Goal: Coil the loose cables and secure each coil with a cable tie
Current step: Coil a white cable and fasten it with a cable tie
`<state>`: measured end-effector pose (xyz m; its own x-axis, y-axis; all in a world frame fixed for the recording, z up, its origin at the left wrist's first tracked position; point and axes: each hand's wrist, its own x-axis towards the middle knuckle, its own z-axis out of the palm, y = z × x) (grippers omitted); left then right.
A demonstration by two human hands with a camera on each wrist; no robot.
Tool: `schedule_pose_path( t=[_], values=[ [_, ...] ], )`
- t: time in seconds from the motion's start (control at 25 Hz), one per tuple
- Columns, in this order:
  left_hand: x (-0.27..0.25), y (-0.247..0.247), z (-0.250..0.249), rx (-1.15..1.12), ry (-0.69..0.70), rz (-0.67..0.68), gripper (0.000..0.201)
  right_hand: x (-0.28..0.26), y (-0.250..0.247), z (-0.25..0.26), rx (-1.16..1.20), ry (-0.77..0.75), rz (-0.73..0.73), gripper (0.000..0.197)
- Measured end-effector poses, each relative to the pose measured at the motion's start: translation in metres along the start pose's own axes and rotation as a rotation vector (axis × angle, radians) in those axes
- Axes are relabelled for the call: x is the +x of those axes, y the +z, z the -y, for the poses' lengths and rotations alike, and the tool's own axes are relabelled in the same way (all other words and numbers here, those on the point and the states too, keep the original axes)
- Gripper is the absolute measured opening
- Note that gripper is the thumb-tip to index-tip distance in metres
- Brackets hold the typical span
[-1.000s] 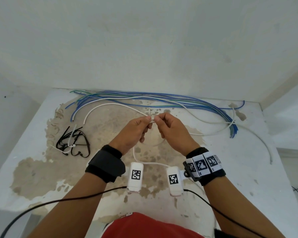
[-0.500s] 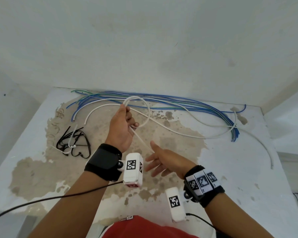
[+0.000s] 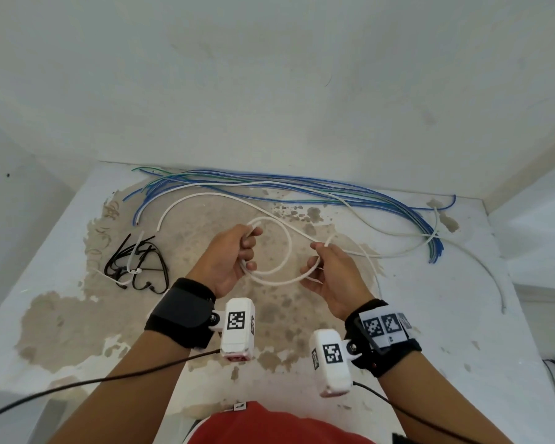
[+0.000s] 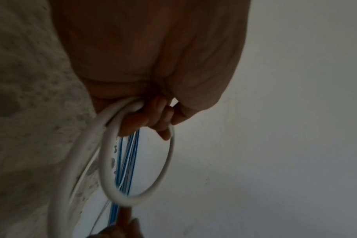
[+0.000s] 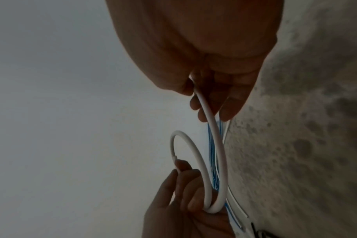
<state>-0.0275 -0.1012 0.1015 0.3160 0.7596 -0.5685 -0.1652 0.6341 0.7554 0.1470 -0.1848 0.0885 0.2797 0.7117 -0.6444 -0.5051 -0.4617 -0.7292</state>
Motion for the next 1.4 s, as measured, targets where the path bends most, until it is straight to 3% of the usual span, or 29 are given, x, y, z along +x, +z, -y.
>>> schedule_pose_path(
  t=[0.2,0.4,0.64,0.84,0.96,1.12,1.28,1.4],
  values=[
    [-0.012,0.012,0.003,0.318,-0.042,0.025,0.031,-0.015,0.001,0.012,-0.484,-0.247,0.084,0.024],
    [-0.017,0.020,0.004,0.562,0.030,0.070,0.035,-0.018,-0.004,0.024,-0.544,-0.265,0.301,0.028],
    [-0.022,0.032,-0.005,0.670,0.054,0.086,0.038,-0.023,-0.004,0.025,-0.614,-0.299,0.435,0.032],
    [-0.025,0.043,-0.006,0.674,0.018,-0.019,0.064,-0.018,-0.011,0.020,-0.845,-0.426,0.478,0.029],
    [-0.024,0.047,-0.002,0.666,0.025,-0.064,0.054,-0.016,-0.015,0.020,-0.955,-0.474,0.497,0.030],
    [-0.022,0.051,0.002,0.648,0.042,-0.067,0.043,-0.017,-0.010,0.018,-0.845,-0.474,0.409,0.022],
    [-0.025,0.058,0.006,0.614,0.062,-0.044,0.043,-0.015,0.007,0.004,-0.590,-0.628,0.164,0.021],
    [-0.026,0.058,0.005,0.565,0.039,-0.030,0.037,-0.011,0.015,-0.001,-0.487,-0.706,0.120,0.007]
  ],
)
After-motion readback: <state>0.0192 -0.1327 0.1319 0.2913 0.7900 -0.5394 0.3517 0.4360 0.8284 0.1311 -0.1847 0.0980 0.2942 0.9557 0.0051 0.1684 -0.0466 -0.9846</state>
